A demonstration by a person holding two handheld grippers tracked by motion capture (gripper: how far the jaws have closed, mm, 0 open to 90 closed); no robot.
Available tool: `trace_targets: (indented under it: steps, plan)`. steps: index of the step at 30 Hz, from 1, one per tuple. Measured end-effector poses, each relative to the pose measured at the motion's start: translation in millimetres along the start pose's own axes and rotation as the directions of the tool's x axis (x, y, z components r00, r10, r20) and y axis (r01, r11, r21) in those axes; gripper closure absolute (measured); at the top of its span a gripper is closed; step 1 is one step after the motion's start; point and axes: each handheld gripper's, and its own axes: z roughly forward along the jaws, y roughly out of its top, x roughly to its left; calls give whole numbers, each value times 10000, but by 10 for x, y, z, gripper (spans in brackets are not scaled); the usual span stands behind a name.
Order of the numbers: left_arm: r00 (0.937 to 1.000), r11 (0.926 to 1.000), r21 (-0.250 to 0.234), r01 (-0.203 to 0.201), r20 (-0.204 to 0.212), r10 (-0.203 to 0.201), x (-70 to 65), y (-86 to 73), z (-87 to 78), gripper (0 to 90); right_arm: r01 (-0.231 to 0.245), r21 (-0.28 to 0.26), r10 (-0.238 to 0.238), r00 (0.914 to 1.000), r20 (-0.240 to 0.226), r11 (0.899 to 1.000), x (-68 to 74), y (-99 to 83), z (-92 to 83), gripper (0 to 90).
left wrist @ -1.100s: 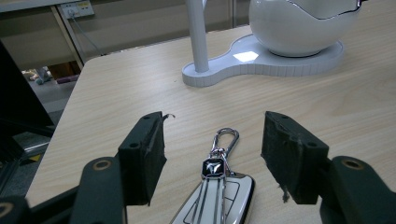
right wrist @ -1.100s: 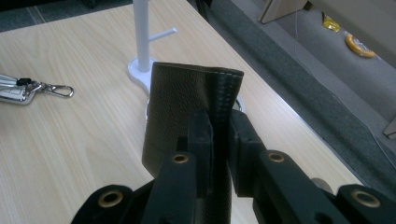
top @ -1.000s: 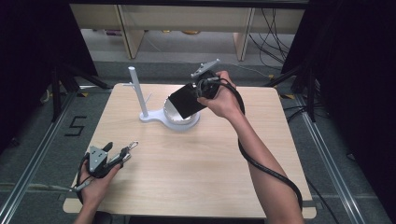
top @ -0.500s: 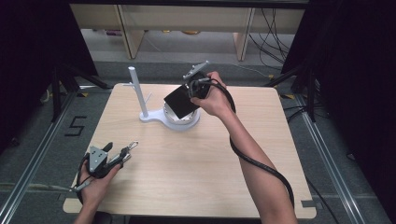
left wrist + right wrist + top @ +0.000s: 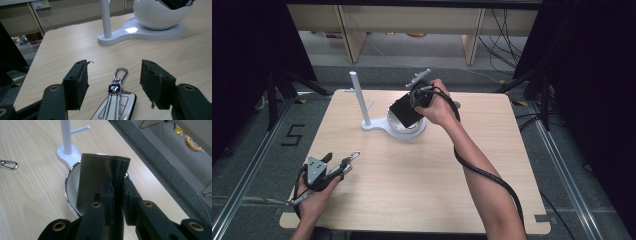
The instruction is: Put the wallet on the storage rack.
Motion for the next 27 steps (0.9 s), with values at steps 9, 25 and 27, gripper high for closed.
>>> trace_targets:
  steps: [9,25,27]
  plan:
    - [10000,10000,-6,25,16,-25,-5,-2,3,388,334,398,-327,9993,-175,9987,25,-16,118,814]
    - [10000,10000,21,36,24,-36,0,-6,4,388,313,536,-319,9994,93,9981,-22,-25,281,788]
    - [10000,10000,28,30,19,-30,2,-7,2,388,347,834,-341,9994,-90,9959,-12,9,263,796]
